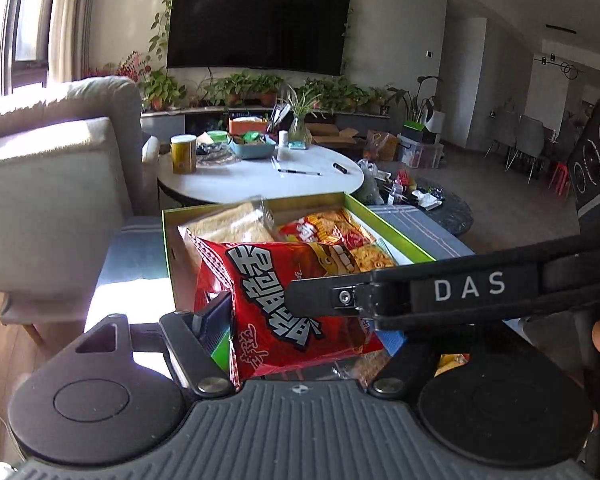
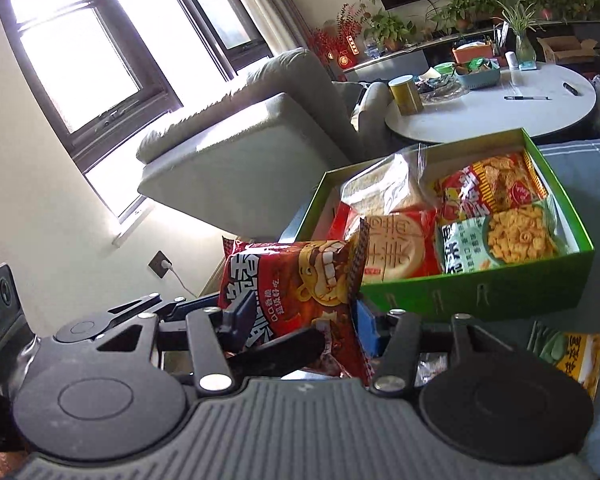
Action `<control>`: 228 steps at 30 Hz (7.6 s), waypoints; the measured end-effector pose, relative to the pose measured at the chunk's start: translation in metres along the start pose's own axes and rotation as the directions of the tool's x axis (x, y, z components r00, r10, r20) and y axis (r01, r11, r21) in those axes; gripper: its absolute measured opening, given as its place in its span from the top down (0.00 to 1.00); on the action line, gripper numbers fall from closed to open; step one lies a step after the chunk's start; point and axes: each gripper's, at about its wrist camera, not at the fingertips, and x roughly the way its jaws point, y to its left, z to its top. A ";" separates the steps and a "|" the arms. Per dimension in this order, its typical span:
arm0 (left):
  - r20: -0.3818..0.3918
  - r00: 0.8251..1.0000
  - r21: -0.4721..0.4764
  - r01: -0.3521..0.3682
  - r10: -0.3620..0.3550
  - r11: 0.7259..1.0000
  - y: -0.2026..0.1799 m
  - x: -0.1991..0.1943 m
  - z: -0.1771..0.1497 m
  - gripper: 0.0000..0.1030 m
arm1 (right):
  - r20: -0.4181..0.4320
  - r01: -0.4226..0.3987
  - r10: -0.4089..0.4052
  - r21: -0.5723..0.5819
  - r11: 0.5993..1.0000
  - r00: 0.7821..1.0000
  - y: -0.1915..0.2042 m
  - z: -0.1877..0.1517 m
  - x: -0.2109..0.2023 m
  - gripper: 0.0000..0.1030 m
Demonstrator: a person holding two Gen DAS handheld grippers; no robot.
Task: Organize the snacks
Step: 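Carry the red chip bag over the box and lower it inside, then open the right gripper and withdraw from the box, then reach the left gripper down and grasp the brown snack bag, then lift the brown snack bag with the left gripper while the right gripper grasps the grain-bar packet, then lower the brown bag into the box with the left gripper while the right lowers the grain-bar packet, then open the left gripper over the box while the right gripper opens releasing the grain-bar packet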
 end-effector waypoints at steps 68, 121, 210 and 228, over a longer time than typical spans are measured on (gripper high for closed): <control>-0.284 0.925 -0.229 -0.320 0.251 0.919 0.068 -0.034 -0.070 0.29 | 0.042 0.079 -0.077 -0.058 0.995 0.996 -0.058 -0.020 -0.015 0.26; -0.362 0.907 -0.143 -0.280 0.213 0.949 -0.014 0.001 -0.099 0.48 | 0.030 0.065 -0.064 -0.037 0.997 0.998 -0.050 -0.072 -0.038 0.26; -0.081 0.994 -0.212 -0.085 0.069 0.974 -0.022 0.106 0.048 0.49 | 0.201 0.204 -0.198 -0.009 0.979 0.959 -0.094 0.058 -0.013 0.30; -0.076 0.997 -0.247 -0.011 -0.008 0.969 0.002 0.179 0.048 0.40 | 0.121 0.183 -0.201 0.148 0.972 0.972 -0.142 0.079 0.042 0.29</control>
